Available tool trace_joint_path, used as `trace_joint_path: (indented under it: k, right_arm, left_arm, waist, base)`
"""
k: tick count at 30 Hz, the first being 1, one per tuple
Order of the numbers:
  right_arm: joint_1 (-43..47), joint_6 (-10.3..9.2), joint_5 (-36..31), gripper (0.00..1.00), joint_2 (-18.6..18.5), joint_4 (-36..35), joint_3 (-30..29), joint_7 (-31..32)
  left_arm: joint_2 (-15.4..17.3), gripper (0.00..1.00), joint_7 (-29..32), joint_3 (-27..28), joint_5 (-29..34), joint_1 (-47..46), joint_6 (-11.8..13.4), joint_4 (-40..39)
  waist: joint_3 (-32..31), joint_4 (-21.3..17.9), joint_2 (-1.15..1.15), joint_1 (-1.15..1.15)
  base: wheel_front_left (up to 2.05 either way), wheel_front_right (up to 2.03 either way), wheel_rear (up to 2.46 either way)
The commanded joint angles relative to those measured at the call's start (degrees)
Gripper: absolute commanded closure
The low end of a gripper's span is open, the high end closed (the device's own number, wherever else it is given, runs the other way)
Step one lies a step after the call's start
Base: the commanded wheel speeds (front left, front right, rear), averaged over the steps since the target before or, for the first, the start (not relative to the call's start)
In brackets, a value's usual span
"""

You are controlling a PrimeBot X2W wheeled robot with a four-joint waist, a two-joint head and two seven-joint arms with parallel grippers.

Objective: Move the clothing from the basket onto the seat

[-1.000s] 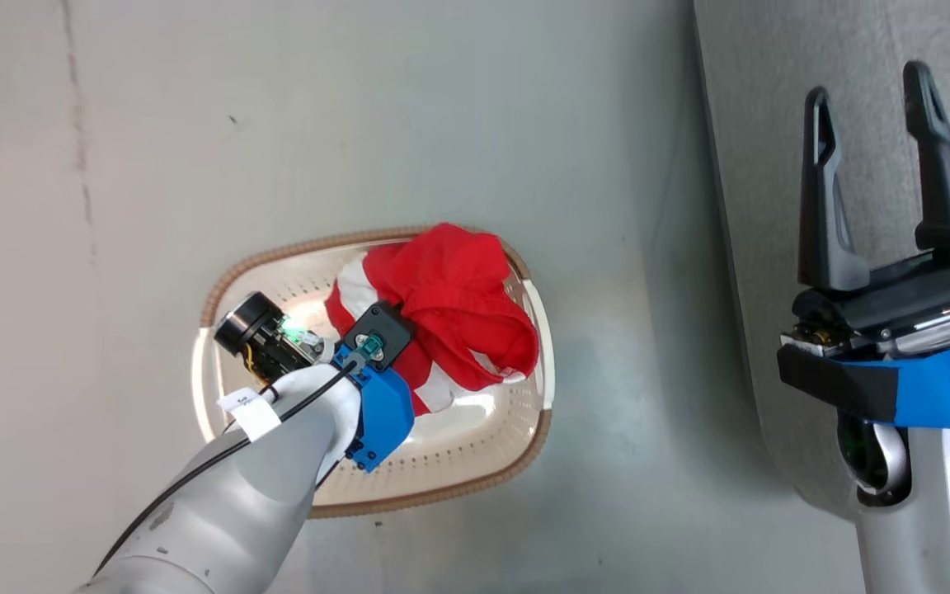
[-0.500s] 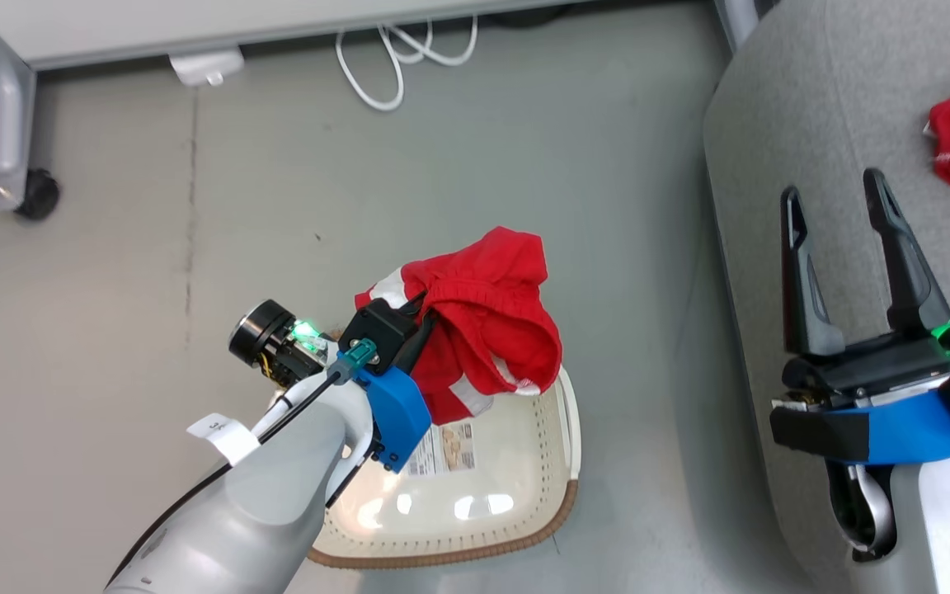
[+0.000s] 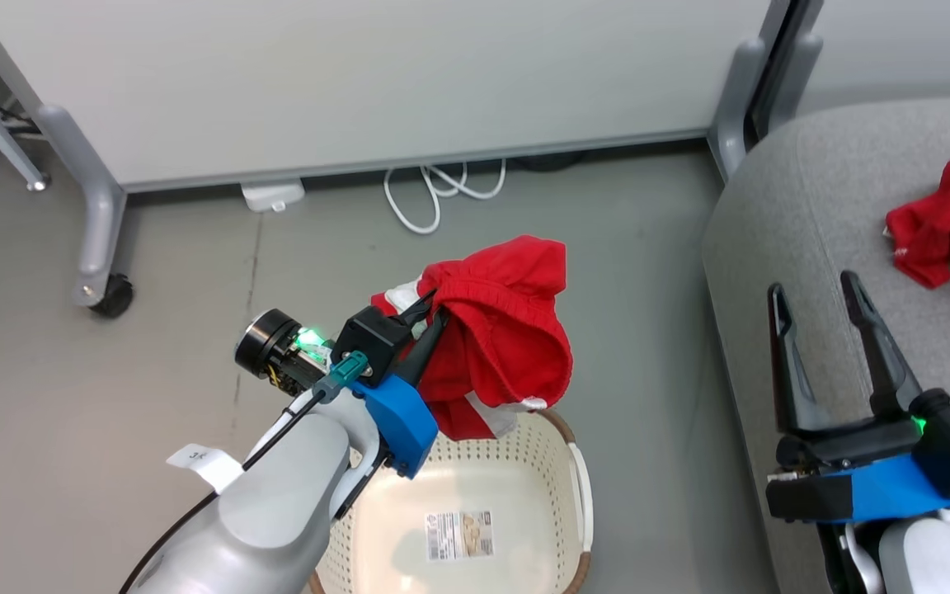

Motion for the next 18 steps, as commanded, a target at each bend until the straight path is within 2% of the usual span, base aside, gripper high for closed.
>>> trace_joint_path:
  k: [1, 12, 18]
  right_arm:
    - [1.1, 0.03, 0.3, 0.0, 0.2, 0.3, -0.1, -0.2]
    - [4.6, 0.03, 1.1, 0.0, 0.8, 1.8, 0.5, -0.2]
    - [5.6, 0.03, 1.4, 0.0, 1.0, 2.2, 0.9, -0.2]
  left_arm:
    - [0.3, 1.0, -0.3, 0.5, 0.5, 0.5, 0.1, -0.7]
    - [0.8, 1.0, -0.3, 4.3, 1.1, 2.7, 0.0, -7.4]
    - [1.3, 1.0, -0.3, 4.5, 1.4, 3.5, -0.2, -9.4]
  waist:
    - [-1.9, 0.8, -0.01, 0.01]
    - [-6.8, 2.9, -0.01, 0.01]
    - [-7.9, 3.6, -0.01, 0.01]
  base:
    - [0.0, 0.0, 0.0]
    - [0.0, 0.0, 0.0]
    - [0.0, 0.0, 0.0]
